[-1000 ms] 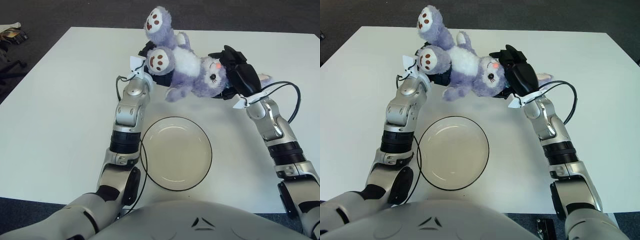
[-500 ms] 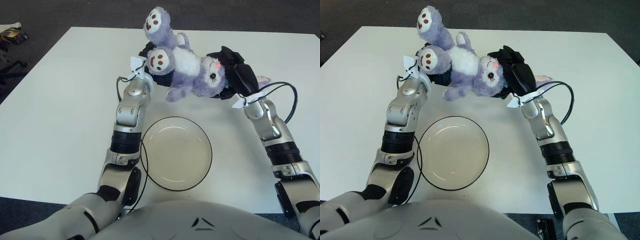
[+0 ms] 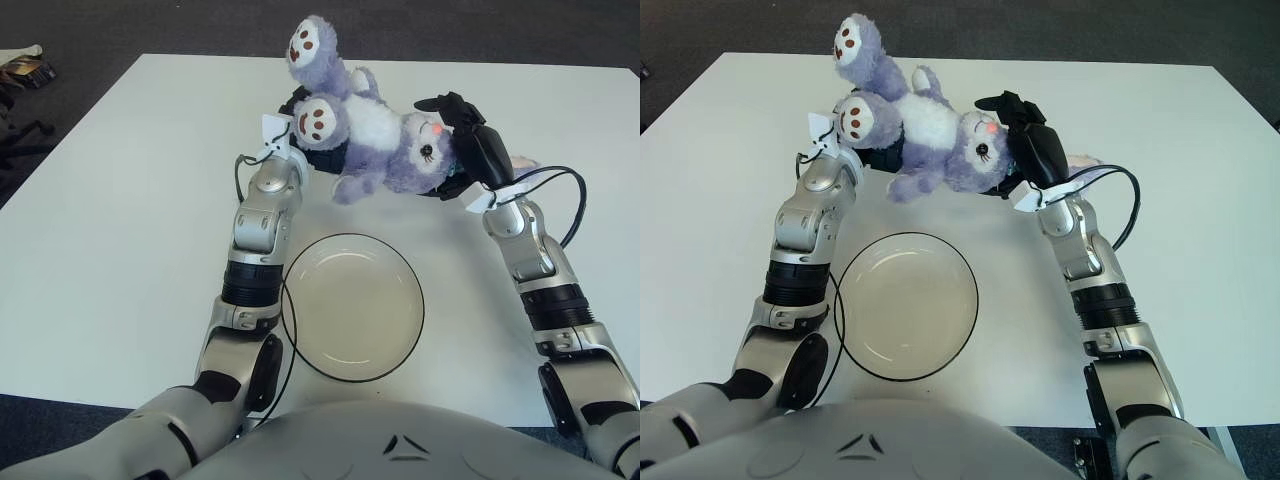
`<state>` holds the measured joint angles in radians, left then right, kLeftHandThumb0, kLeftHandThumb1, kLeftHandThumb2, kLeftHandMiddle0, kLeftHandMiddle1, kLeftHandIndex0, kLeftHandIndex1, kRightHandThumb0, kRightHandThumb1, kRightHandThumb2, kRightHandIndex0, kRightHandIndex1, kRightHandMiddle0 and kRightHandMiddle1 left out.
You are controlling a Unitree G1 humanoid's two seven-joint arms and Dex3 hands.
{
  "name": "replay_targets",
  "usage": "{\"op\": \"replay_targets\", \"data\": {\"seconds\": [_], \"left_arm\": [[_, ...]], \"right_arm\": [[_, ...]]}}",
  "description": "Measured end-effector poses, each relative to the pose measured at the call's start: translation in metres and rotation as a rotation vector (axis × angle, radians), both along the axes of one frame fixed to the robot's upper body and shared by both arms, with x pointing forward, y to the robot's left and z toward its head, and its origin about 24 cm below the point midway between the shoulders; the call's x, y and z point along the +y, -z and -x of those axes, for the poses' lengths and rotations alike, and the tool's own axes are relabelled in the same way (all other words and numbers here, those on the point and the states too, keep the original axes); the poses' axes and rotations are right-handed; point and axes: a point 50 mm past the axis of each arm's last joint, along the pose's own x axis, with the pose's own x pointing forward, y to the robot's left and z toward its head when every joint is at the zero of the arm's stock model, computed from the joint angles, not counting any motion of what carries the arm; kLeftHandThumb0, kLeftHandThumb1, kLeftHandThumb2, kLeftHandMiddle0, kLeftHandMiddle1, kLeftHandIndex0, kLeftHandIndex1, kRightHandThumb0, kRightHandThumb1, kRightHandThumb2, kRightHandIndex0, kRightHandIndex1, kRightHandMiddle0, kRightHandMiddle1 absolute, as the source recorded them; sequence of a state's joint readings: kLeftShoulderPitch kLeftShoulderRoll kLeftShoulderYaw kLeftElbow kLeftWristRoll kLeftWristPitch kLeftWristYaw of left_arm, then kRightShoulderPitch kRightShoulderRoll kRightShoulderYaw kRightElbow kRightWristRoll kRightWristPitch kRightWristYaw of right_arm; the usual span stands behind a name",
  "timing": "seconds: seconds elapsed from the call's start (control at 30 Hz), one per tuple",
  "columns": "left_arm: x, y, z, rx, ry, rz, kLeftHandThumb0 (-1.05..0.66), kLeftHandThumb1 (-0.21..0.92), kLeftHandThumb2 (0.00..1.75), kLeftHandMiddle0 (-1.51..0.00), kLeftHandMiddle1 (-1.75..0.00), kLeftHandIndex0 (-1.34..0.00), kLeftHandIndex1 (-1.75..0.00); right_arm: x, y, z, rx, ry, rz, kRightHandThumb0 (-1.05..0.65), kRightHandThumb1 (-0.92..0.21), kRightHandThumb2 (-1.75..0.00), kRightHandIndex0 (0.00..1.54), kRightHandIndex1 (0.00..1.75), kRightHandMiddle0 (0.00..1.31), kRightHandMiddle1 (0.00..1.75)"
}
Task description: Put the doll into the plate.
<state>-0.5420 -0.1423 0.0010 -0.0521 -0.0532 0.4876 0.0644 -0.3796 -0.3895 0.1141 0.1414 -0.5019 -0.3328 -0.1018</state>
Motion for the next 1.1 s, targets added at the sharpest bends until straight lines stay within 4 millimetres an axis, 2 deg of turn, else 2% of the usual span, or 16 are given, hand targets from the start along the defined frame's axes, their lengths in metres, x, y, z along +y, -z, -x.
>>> {"op": "replay_targets", "data": {"seconds": [0.03, 0.1, 0.17, 0.2, 0.23, 0.27, 0.4, 0.53, 1.1], "left_arm": [[-0.0001, 0.0003, 0.0, 0.003, 0.001, -0.001, 0.0, 0.06, 1.6, -0.83, -1.68, -0.57, -1.75], [-0.0002, 0.001, 0.0, 0.011, 0.002, -0.002, 0.0, 0.06, 1.59, -0.83, -1.67, -0.57, -1.75], [-0.0004, 0.0013, 0.0, 0.014, 0.004, 0.0, 0.0, 0.06, 1.59, -0.84, -1.67, -0.57, -1.75], [-0.0005, 0.0013, 0.0, 0.014, 0.005, 0.001, 0.0, 0.06, 1.59, -0.84, -1.67, -0.57, -1.75], [-0.0007, 0.0012, 0.0, 0.014, 0.006, 0.003, 0.0, 0.06, 1.59, -0.84, -1.67, -0.57, -1.75], [-0.0008, 0.0012, 0.0001, 0.014, 0.007, 0.004, 0.0, 0.06, 1.6, -0.84, -1.67, -0.57, -1.75], [-0.0014, 0.0012, 0.0002, 0.015, 0.011, 0.008, 0.0, 0.05, 1.6, -0.83, -1.68, -0.57, -1.75], [-0.0022, 0.0012, 0.0004, 0.016, 0.015, 0.015, 0.0, 0.05, 1.61, -0.83, -1.69, -0.58, -1.75], [-0.0029, 0.0005, 0.0026, 0.014, 0.035, 0.026, 0.0, 0.02, 1.66, -0.83, -1.74, -0.61, -1.75]], "right_arm": [[0.0, 0.0002, -0.0002, 0.002, 0.002, -0.001, -0.2, -0.06, -1.22, 0.21, 0.79, 0.02, 1.18], [0.0001, 0.0007, -0.0005, 0.007, 0.007, -0.004, -0.15, -0.06, -1.25, 0.27, 0.98, 0.08, 1.34], [0.0004, 0.001, -0.0009, 0.016, 0.01, -0.006, 0.15, -0.2, -1.15, 0.52, 1.19, 0.18, 1.51], [0.0005, 0.0009, -0.001, 0.022, 0.011, -0.006, 0.21, -0.23, -1.13, 0.57, 1.23, 0.21, 1.55], [0.0006, 0.0005, -0.0012, 0.029, 0.013, -0.005, 0.21, -0.25, -1.14, 0.65, 1.29, 0.28, 1.6], [0.0005, 0.0002, -0.0013, 0.034, 0.015, -0.004, 0.13, -0.22, -1.22, 0.72, 1.32, 0.38, 1.65], [0.0002, -0.0026, -0.0016, 0.043, 0.044, -0.021, 0.03, -0.14, -1.36, 0.86, 1.31, 0.55, 1.72], [0.0011, -0.0045, -0.0013, 0.048, 0.057, -0.046, 0.01, -0.08, -1.43, 0.93, 1.26, 0.64, 1.74], [0.0015, -0.0064, -0.0012, 0.05, 0.086, -0.077, 0.0, -0.01, -1.49, 1.02, 1.19, 0.7, 1.75]]}}
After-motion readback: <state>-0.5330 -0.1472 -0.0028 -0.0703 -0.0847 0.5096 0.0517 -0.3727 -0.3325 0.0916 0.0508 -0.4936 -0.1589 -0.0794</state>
